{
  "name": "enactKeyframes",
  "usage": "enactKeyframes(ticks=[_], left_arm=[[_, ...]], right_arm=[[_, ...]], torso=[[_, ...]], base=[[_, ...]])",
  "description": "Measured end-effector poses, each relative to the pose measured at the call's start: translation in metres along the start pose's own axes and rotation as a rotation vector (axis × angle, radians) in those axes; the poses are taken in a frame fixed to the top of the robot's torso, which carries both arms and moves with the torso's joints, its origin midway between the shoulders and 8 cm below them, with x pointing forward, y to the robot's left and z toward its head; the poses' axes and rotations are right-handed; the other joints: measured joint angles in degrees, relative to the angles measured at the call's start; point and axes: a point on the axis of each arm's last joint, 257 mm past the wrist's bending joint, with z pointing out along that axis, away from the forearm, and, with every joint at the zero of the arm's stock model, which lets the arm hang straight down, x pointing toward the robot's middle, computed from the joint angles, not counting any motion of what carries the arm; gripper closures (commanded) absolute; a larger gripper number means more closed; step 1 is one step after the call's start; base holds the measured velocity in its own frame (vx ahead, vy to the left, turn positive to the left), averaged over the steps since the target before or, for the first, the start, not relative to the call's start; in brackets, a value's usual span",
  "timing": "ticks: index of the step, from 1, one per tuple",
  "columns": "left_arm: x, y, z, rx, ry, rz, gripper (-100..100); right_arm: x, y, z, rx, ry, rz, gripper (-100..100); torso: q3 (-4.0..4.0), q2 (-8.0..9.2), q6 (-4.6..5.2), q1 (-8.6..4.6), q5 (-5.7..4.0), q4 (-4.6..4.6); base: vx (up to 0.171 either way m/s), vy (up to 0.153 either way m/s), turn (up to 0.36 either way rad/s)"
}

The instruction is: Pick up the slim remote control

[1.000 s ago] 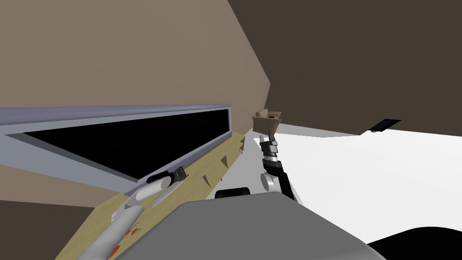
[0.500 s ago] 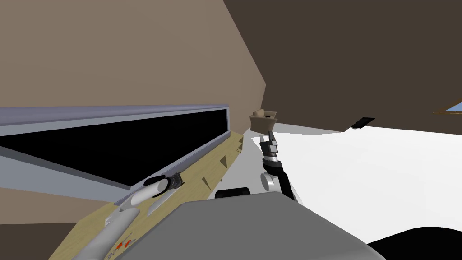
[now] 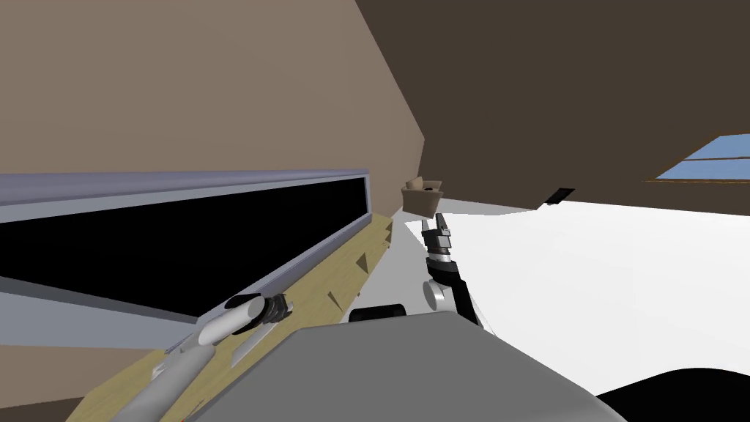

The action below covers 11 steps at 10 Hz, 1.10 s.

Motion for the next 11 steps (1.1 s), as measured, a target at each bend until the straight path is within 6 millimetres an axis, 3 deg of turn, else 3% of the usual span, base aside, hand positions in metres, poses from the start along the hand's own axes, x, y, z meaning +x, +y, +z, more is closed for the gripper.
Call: enactKeyframes(ticks=[2, 4, 6, 11], left_arm=[[-0.021, 0.008, 0.003, -0.049, -0.041, -0.026, -100], [-0.054, 0.027, -0.002, -0.124, -0.103, -0.063, -100], [-0.074, 0.044, -0.005, -0.167, -0.139, -0.084, -100], [-0.103, 0.069, -0.005, -0.245, -0.198, -0.126, -100]], right_arm=[[0.0, 0.0, 0.0, 0.0, 0.0, 0.0, 0], [0.0, 0.0, 0.0, 0.0, 0.0, 0.0, 0], [0.0, 0.0, 0.0, 0.0, 0.0, 0.0, 0], [0.0, 0.0, 0.0, 0.0, 0.0, 0.0, 0]], torso=[[0.0, 0.0, 0.0, 0.01, 0.0, 0.0], [-0.02, -0.04, -0.01, 0.16, 0.03, -0.01], [-0.01, -0.02, -0.04, 0.01, 0.01, -0.01], [-0.05, -0.09, -0.02, -0.02, 0.0, -0.02]], base=[[0.006, 0.072, -0.147], [0.014, 0.086, -0.119], [0.005, 0.047, -0.052], [0.013, 0.041, -0.054]])
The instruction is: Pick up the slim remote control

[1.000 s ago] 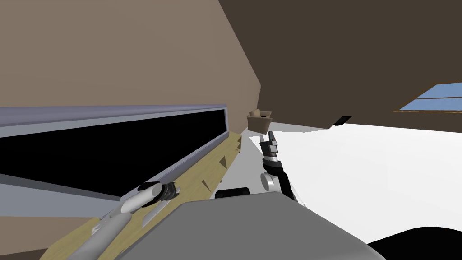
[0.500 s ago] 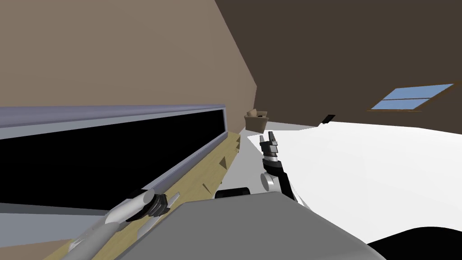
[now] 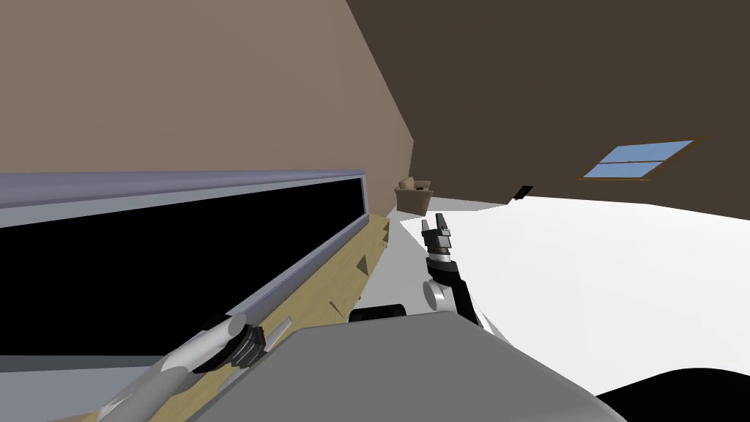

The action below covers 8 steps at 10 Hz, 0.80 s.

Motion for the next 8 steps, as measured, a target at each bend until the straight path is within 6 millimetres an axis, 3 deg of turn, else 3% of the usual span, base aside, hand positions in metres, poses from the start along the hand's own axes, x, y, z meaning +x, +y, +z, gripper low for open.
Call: enactKeyframes(ticks=[1, 2, 8], left_arm=[[-0.0009, 0.001, 0.0001, -0.004, -0.002, -0.001, 0], [-0.0008, 0.0008, 0.0001, -0.003, -0.002, -0.001, -100], [0.005, 0.0012, 0.0032, 0.021, 0.031, 0.009, -100]], right_arm=[[0.0, 0.0, 0.0, 0.0, 0.0, 0.0, 0], [0.0, 0.0, 0.0, 0.0, 0.0, 0.0, 0], [0.0, 0.0, 0.0, 0.0, 0.0, 0.0, 0]], torso=[[0.01, 0.02, -0.01, -0.09, -0.01, 0.0], [0.03, 0.05, -0.01, -0.17, -0.03, 0.01], [0.03, 0.06, -0.02, -0.2, -0.03, 0.01]], base=[[0.002, 0.005, 0.002], [0.007, 0.008, -0.115], [0.007, 0.008, -0.046]])
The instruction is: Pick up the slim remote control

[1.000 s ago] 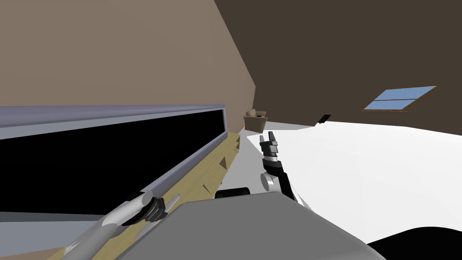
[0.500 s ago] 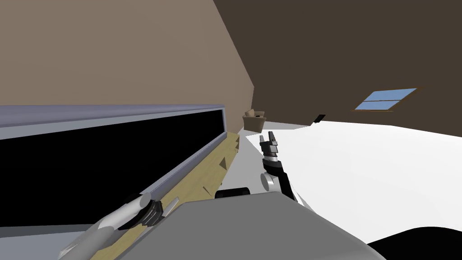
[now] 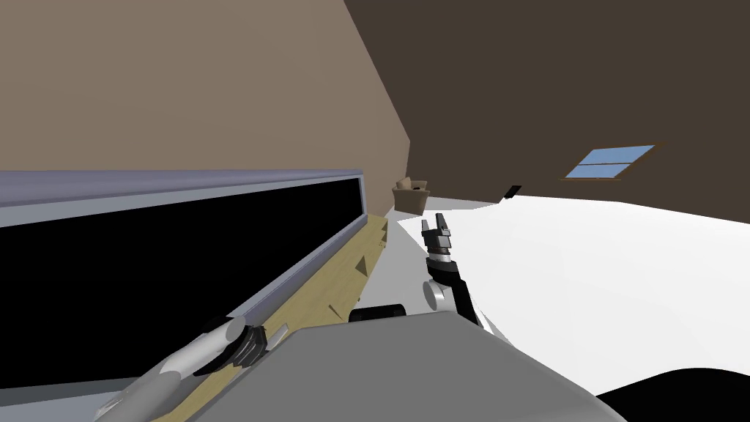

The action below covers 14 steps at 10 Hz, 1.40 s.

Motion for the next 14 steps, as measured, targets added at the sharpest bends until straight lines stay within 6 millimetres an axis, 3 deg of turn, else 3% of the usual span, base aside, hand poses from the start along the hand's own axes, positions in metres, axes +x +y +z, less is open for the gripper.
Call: enactKeyframes(ticks=[6, 14], left_arm=[[0.001, 0.01, 0.006, 0.004, 0.021, -0.008, -100], [-0.022, 0.029, 0.011, 0.006, 0.02, -0.052, -100]], right_arm=[[0.0, 0.0, 0.0, 0.0, 0.0, 0.0, 0], [0.0, 0.0, 0.0, 0.0, 0.0, 0.0, 0]], torso=[[0.01, 0.01, 0.0, -0.02, 0.0, 0.0], [0.0, 0.05, -0.03, 0.1, 0.18, -0.04]], base=[[0.005, 0.007, -0.051], [0.0, 0.006, -0.04]])
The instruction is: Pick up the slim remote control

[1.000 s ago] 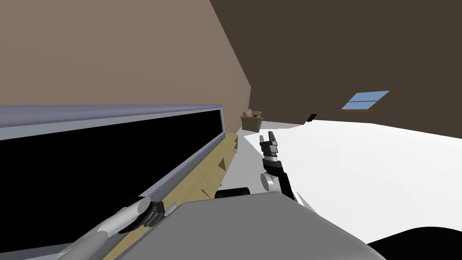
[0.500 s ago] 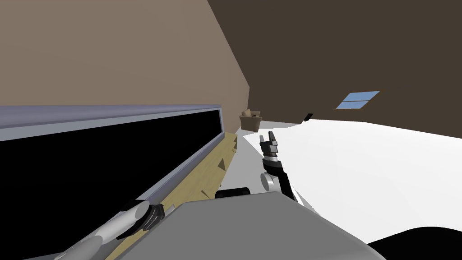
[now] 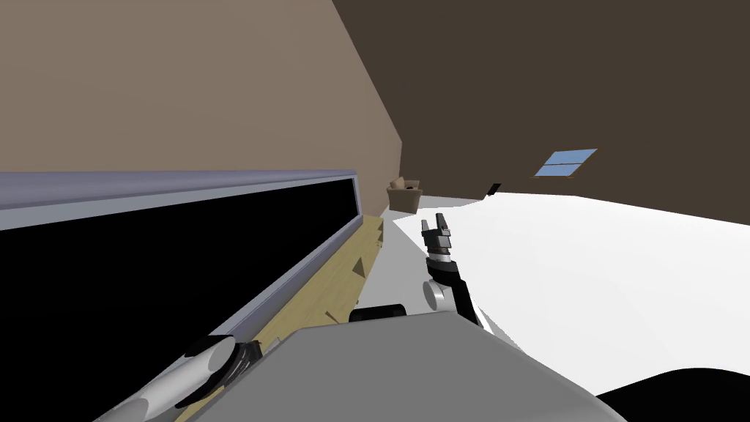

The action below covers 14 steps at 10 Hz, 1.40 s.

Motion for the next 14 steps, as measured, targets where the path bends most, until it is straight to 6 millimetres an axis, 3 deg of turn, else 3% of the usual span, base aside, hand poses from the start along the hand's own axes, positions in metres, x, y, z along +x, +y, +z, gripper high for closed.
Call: enactKeyframes(ticks=[10, 11, 14], left_arm=[[-0.06, 0.031, -0.002, -0.012, -0.053, -0.101, -100], [-0.06, 0.032, -0.002, -0.013, -0.054, -0.102, 100], [-0.06, 0.031, -0.002, -0.013, -0.054, -0.103, 100]], right_arm=[[0.0, 0.0, 0.0, 0.0, 0.0, 0.0, 0], [0.0, 0.0, 0.0, 0.0, 0.0, 0.0, 0], [0.0, 0.0, 0.0, 0.0, 0.0, 0.0, 0]], torso=[[0.0, -0.01, -0.01, -0.03, 0.0, 0.0], [-0.01, -0.02, 0.0, -0.04, -0.01, 0.0], [-0.01, -0.02, 0.0, -0.03, 0.01, 0.0]], base=[[0.001, 0.007, -0.042], [0.0, 0.0, 0.0], [0.0, 0.0, 0.0]])
